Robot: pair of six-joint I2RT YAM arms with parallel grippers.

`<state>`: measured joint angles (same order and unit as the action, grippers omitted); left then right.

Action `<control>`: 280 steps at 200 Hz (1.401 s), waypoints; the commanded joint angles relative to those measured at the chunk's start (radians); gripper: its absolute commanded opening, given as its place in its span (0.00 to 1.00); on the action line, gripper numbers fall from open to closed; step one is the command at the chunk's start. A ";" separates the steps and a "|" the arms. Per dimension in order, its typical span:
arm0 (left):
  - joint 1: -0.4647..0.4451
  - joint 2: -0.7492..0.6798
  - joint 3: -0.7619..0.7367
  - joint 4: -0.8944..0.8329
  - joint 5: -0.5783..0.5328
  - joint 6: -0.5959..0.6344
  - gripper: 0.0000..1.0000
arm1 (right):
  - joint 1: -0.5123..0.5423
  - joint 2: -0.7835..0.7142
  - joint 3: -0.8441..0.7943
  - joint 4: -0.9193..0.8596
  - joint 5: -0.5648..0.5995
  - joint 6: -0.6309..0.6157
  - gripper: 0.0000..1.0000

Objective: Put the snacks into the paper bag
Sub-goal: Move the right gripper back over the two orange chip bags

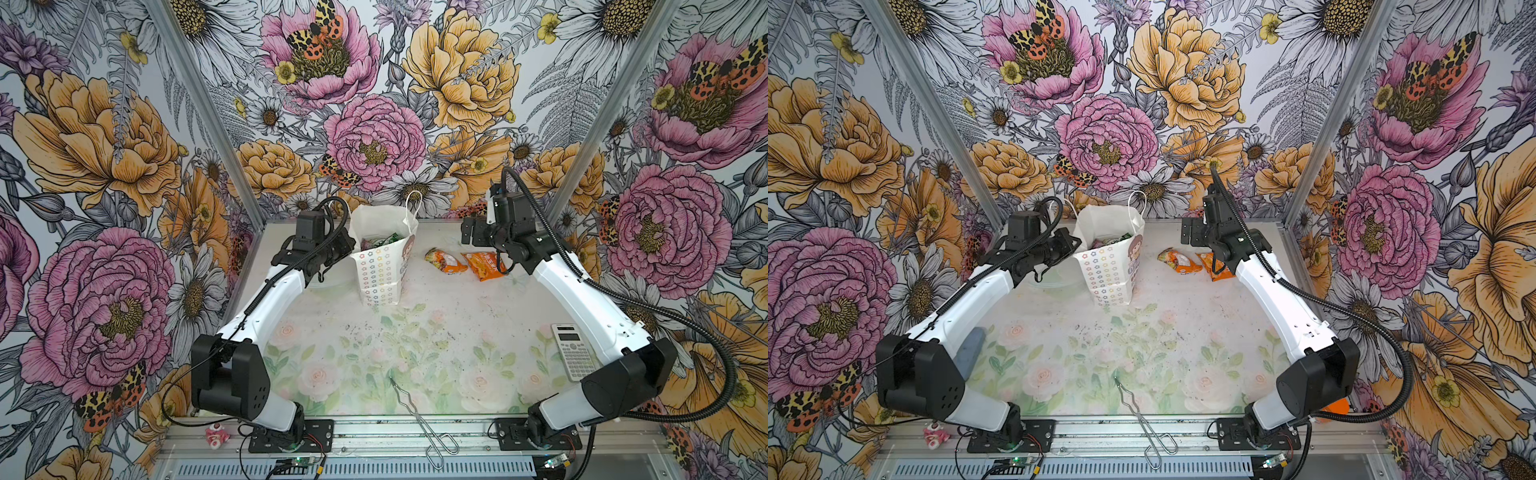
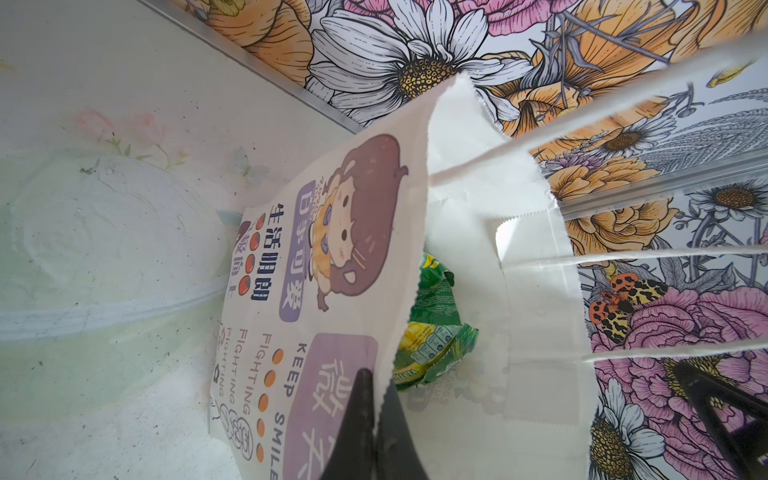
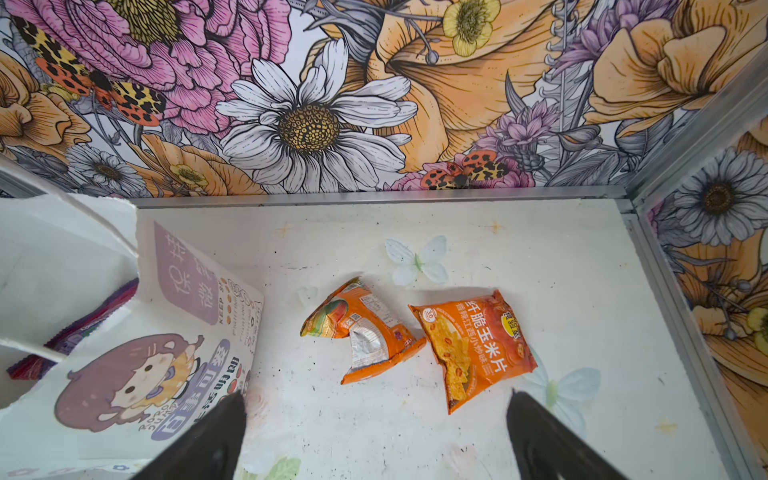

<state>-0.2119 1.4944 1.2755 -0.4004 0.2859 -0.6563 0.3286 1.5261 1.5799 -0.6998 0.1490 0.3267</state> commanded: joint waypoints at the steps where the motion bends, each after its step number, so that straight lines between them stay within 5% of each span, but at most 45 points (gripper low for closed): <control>1: 0.002 -0.020 0.003 0.022 -0.002 -0.008 0.00 | -0.019 0.035 0.001 -0.003 -0.041 0.024 1.00; 152: 0.006 -0.025 -0.004 0.021 -0.007 -0.006 0.00 | -0.089 0.384 0.187 -0.006 -0.192 0.122 1.00; 280: 0.009 -0.019 -0.005 0.021 -0.006 -0.008 0.00 | -0.094 0.611 0.333 -0.029 -0.186 0.156 0.98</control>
<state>-0.2108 1.4944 1.2755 -0.4004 0.2859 -0.6563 0.2405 2.1143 1.8729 -0.7136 -0.0399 0.4751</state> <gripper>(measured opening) 0.050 0.979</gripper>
